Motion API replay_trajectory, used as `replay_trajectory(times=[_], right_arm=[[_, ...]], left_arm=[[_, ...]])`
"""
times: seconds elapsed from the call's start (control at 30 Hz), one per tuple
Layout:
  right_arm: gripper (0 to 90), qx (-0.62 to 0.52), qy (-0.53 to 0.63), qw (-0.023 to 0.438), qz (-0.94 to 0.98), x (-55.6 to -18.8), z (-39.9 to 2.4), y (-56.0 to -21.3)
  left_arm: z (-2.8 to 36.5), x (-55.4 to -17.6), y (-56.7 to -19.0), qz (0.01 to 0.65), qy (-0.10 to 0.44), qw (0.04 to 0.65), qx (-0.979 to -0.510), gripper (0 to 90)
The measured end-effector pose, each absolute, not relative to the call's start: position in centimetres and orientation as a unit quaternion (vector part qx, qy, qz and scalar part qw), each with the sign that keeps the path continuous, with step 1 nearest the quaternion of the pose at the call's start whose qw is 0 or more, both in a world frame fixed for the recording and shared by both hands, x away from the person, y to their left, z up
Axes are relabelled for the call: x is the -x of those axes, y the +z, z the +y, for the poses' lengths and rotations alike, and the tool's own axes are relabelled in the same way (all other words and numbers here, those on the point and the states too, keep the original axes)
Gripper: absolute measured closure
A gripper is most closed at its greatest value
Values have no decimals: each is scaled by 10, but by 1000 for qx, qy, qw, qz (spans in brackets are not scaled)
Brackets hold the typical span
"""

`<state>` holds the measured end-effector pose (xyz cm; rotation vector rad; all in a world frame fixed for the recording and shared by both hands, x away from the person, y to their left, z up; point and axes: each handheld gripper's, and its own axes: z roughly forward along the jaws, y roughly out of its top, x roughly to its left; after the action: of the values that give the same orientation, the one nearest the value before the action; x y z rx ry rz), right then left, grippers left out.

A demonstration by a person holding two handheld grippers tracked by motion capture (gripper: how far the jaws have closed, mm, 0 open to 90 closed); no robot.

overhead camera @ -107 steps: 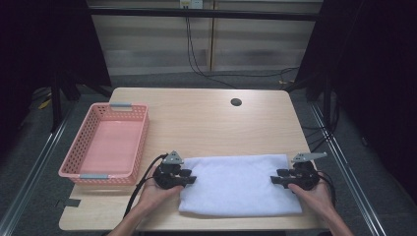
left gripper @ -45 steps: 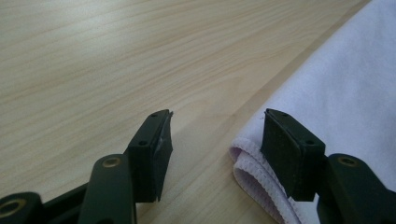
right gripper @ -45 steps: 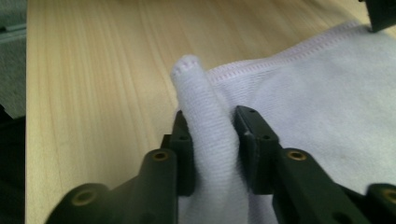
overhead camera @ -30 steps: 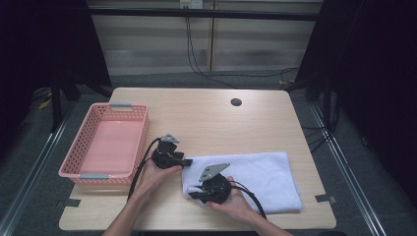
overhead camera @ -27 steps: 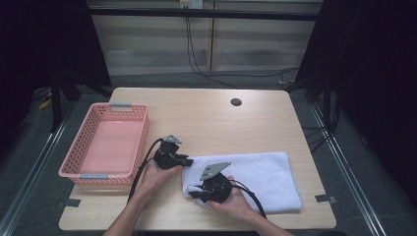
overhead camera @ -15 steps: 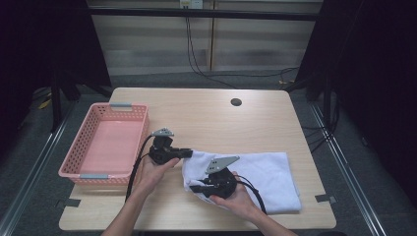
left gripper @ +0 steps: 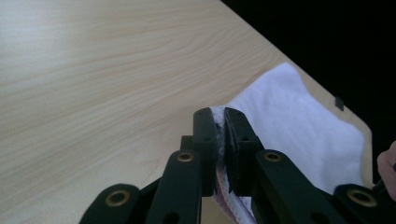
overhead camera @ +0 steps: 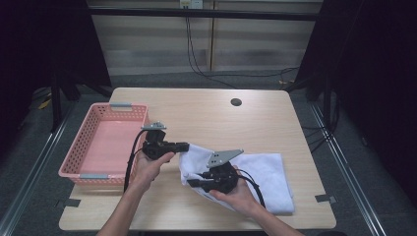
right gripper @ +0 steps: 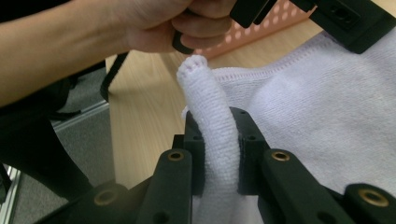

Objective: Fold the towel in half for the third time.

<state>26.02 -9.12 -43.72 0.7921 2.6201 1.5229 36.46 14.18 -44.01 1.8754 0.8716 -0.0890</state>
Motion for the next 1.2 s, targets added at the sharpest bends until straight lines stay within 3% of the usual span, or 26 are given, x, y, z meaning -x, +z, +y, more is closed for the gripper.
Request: replay_trajectory(times=[0.63,1.2], right_arm=[[794,-205,567,28,797,-263,-59,-367],[793,-261,567,48,780,-242,-118,-400]], left_arm=[[156,-356,-357,347,21,518,-781,845],[86,-360,-389,318,-10,494,-809,843]])
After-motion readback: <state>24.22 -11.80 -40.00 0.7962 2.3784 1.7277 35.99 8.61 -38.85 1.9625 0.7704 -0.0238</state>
